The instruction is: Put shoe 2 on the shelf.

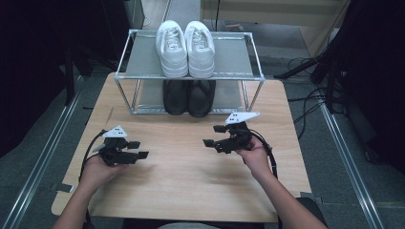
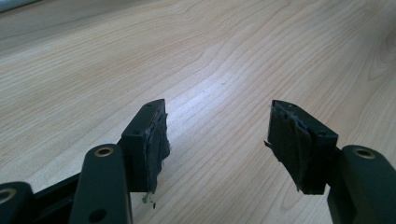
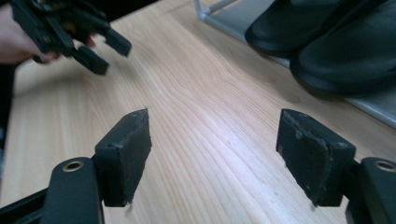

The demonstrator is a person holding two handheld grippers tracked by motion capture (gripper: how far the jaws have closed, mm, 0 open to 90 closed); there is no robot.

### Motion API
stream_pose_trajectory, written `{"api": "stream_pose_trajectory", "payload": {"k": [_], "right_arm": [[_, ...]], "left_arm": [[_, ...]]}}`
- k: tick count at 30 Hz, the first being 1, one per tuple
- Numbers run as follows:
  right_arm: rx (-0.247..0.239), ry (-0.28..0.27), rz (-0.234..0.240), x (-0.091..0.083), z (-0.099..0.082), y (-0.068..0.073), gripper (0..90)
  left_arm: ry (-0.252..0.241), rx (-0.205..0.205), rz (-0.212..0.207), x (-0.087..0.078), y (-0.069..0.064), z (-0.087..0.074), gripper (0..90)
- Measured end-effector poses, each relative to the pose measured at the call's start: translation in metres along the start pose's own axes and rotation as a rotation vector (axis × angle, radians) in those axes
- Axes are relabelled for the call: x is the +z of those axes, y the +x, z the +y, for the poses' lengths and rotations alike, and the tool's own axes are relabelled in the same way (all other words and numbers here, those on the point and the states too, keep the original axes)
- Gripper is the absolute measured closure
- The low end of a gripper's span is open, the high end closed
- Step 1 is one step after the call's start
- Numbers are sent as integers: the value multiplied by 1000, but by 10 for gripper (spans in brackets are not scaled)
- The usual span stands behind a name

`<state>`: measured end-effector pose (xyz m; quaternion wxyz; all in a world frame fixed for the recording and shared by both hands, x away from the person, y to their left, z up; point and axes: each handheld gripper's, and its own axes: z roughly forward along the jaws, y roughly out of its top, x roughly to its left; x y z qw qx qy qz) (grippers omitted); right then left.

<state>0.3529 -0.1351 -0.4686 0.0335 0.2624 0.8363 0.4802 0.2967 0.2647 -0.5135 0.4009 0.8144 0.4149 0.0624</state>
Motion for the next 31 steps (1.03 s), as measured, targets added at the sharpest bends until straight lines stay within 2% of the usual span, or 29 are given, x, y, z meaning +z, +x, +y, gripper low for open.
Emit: {"api": "stream_pose_trajectory", "payload": {"k": [7, 10, 15, 26, 31], "right_arm": [[-28, 30, -42, 1, -9, -9, 266], [-3, 26, -44, 1, -10, -15, 266], [1, 36, -62, 1, -12, -19, 266], [-1, 61, -54, 5, -14, -20, 264], [-1, 68, -63, 5, -14, -22, 262]], "left_arm": [[5, 9, 0, 1, -1, 0, 375], [9, 9, -2, 1, 0, 0, 373], [11, 2, -4, 1, 0, 0, 370], [18, -4, -9, 3, 1, -1, 362], [13, -21, -20, 7, 0, -1, 313]]}}
